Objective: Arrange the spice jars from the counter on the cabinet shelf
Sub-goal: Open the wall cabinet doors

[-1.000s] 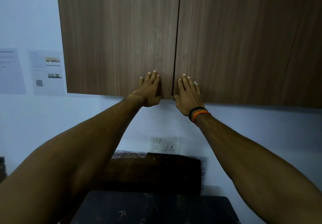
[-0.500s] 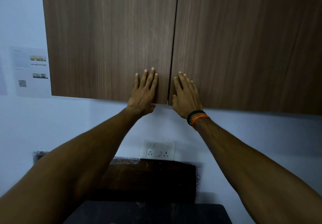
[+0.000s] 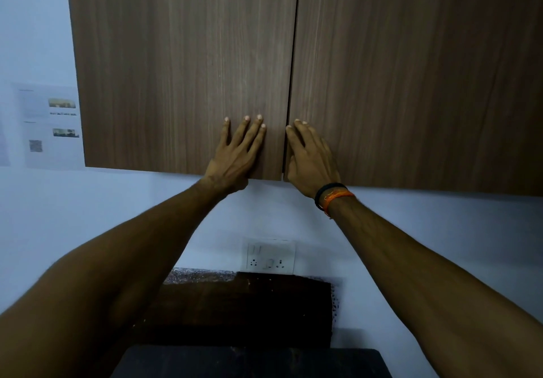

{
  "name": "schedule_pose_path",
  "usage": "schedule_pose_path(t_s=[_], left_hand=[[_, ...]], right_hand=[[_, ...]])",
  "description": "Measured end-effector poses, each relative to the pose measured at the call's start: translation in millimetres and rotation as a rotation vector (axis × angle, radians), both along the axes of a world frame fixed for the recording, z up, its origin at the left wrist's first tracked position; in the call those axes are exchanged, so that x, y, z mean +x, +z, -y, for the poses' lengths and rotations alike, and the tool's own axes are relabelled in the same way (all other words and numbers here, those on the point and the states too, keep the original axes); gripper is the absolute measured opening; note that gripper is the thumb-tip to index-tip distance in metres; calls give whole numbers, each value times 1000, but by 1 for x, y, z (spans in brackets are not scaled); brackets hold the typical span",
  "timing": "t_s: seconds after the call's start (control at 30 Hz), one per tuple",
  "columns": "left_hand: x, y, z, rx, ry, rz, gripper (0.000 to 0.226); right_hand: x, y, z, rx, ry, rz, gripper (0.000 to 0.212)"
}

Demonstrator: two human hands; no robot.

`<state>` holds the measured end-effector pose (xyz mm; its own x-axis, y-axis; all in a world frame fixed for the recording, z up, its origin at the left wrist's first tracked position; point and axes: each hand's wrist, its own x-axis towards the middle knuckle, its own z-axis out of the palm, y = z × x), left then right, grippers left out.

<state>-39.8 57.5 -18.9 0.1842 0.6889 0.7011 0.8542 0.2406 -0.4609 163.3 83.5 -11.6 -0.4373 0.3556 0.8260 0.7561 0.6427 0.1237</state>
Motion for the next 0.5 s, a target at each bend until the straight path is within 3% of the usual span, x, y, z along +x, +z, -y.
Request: schedule_pose_path(t_s=[0.23,0.5], left_hand=[[6,-2,29,35,-28,-6,142],[17,-8,71,23,-48,60,142]], right_hand=[[-17,26,12,-20,135,-221,56],[-45,53,54,-379,520,-650,49]])
